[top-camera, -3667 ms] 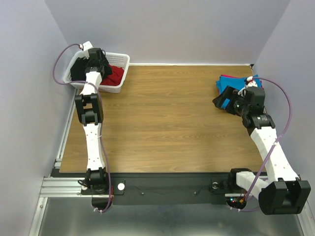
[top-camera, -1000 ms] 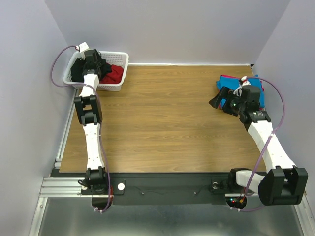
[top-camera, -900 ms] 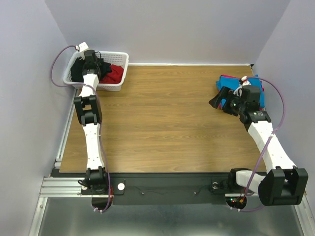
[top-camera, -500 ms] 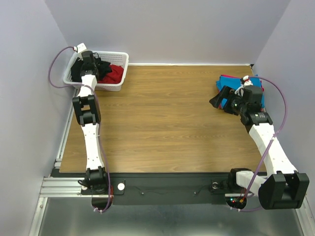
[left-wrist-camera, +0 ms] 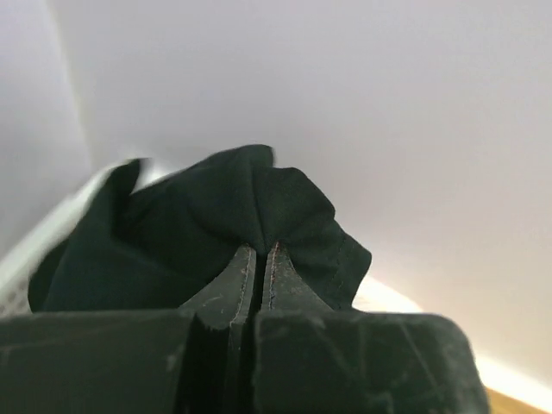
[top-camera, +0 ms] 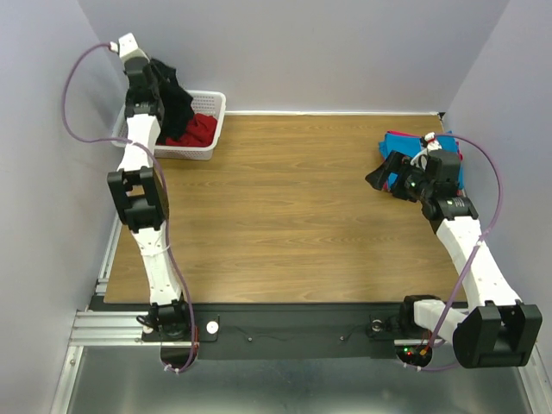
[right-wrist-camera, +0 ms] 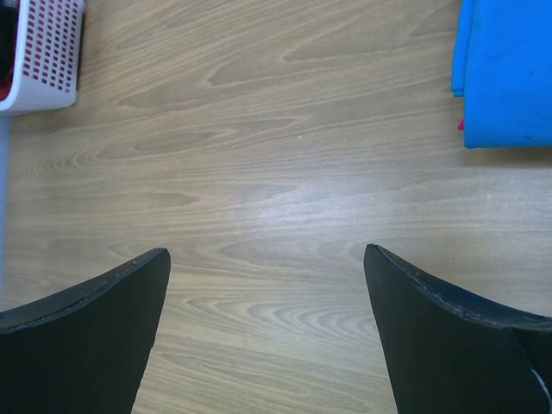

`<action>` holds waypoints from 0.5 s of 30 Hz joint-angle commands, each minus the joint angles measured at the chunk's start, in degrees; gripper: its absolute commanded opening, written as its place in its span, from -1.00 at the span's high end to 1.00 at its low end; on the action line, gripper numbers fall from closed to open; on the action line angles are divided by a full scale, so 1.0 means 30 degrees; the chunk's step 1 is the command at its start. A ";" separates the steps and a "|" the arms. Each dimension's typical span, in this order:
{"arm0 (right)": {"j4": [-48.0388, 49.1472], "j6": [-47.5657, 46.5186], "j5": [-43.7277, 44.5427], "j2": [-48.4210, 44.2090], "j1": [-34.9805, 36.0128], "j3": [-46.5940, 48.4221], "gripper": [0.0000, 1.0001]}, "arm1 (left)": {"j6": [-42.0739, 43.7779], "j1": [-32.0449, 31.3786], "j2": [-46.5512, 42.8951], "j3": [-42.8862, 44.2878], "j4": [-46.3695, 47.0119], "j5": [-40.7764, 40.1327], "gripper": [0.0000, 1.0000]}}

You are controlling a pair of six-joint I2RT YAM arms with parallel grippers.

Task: Fold and stack the t-shirts
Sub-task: Grab the tshirt from the pile, then move the tshirt to the center of the board

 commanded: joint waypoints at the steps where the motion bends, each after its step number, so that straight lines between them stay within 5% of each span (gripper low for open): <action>1: 0.0862 -0.0168 -0.0692 -0.0772 -0.0047 -0.0175 -1.00 | -0.0243 -0.0635 -0.5625 -0.0651 0.2889 0.1536 1.00; 15: 0.0716 0.1326 -0.1017 -0.3699 -0.0047 -0.1082 -1.00 | -0.1910 -0.5380 -1.4453 -0.4343 0.2157 0.7981 1.00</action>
